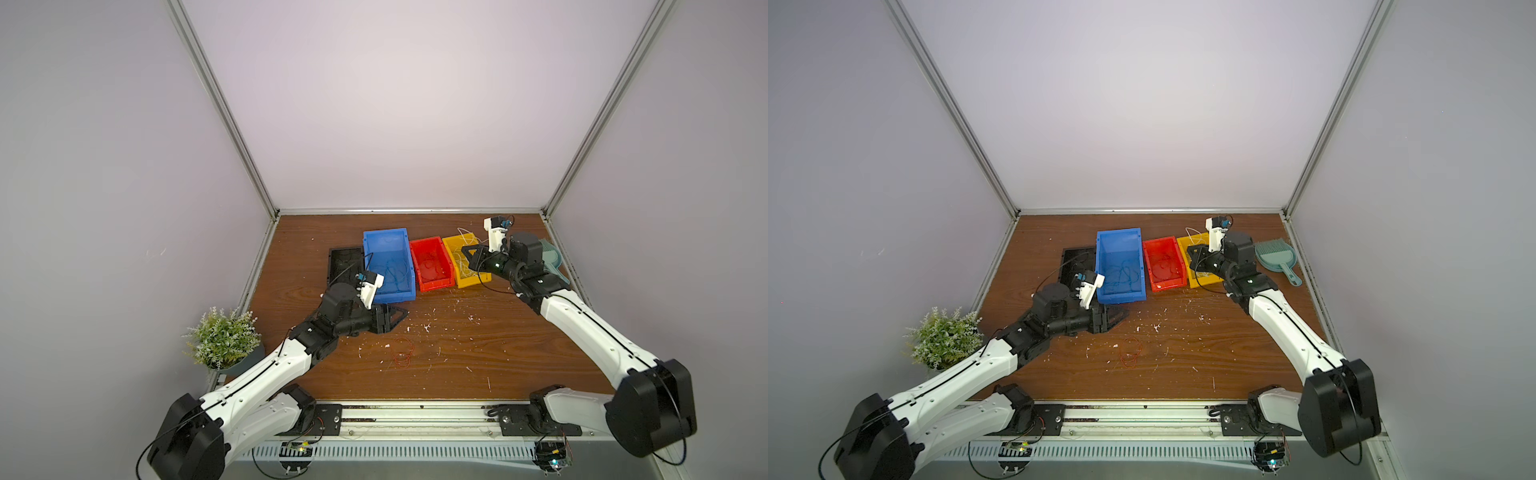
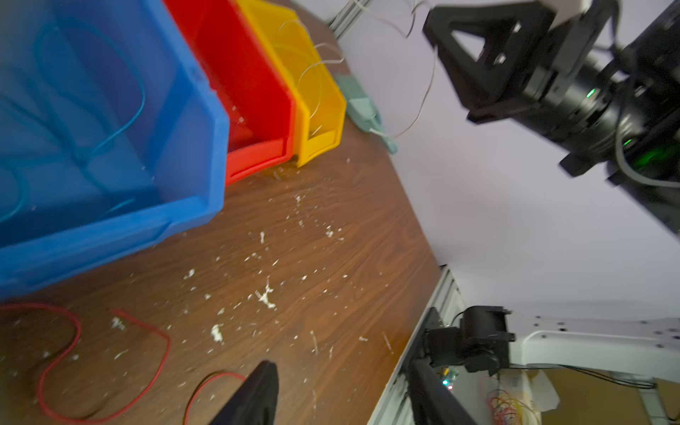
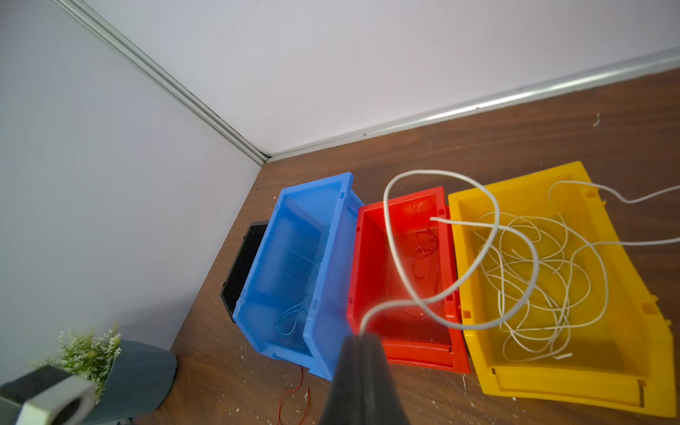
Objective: Untangle and sort cables by color
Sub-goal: Place the cable in the bin.
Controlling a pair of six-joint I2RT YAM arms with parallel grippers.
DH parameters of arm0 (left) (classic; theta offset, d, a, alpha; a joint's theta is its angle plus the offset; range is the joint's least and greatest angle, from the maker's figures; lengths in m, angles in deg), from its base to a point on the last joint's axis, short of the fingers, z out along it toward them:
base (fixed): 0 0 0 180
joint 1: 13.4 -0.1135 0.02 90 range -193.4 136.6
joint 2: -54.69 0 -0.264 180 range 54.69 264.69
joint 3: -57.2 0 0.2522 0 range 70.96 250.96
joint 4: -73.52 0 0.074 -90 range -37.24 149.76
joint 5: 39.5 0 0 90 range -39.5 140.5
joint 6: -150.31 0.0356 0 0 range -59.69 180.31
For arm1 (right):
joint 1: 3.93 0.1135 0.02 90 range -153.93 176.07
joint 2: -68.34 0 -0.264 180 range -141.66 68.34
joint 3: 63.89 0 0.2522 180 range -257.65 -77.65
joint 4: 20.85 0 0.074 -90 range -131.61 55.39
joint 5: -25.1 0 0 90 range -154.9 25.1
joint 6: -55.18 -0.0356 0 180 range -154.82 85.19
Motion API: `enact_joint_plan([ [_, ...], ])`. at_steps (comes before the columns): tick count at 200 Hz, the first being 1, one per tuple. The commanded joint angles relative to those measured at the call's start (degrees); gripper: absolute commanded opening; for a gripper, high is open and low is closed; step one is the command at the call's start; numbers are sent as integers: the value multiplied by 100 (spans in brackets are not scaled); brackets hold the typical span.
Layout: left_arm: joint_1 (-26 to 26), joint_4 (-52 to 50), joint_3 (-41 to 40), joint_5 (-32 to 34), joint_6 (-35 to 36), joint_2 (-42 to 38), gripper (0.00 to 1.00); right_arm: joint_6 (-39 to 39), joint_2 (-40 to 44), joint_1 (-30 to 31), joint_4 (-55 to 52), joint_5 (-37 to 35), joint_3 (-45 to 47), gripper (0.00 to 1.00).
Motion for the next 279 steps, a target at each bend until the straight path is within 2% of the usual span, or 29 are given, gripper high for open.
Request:
enact_joint_plan([
  [1,205,-904,22,749,589,172,62,-311,-337,-177,337,587,-298,0],
  [33,209,-1034,-113,948,605,245,62,-121,-1160,-355,192,645,-718,0],
  [111,205,-1025,-172,859,616,525,62,347,-2626,-437,189,447,-1379,0],
  [134,205,-1032,-166,873,622,543,62,629,-2934,-442,-245,311,-1811,0],
  [140,205,-1032,-179,885,622,535,62,669,-2946,-443,-300,232,-1829,4],
  [167,205,-1023,-179,912,609,534,63,882,-2663,-418,-424,-478,-1716,25],
  [177,209,-1030,-155,913,613,536,63,994,-2524,-418,-546,-653,-1720,29],
  [207,164,-1104,-84,1029,515,448,65,1313,-2017,-365,-971,-1158,-1728,37],
  [226,-92,-1189,-85,1008,295,405,65,1473,-1524,-232,-1337,-1386,-1634,37],
  [249,-579,-1523,-74,1044,52,238,66,1800,-768,250,-1893,-1663,-1290,42],
  [279,-1126,-1665,-174,1112,-152,-146,69,2084,84,1264,-2282,-1224,-531,50],
])
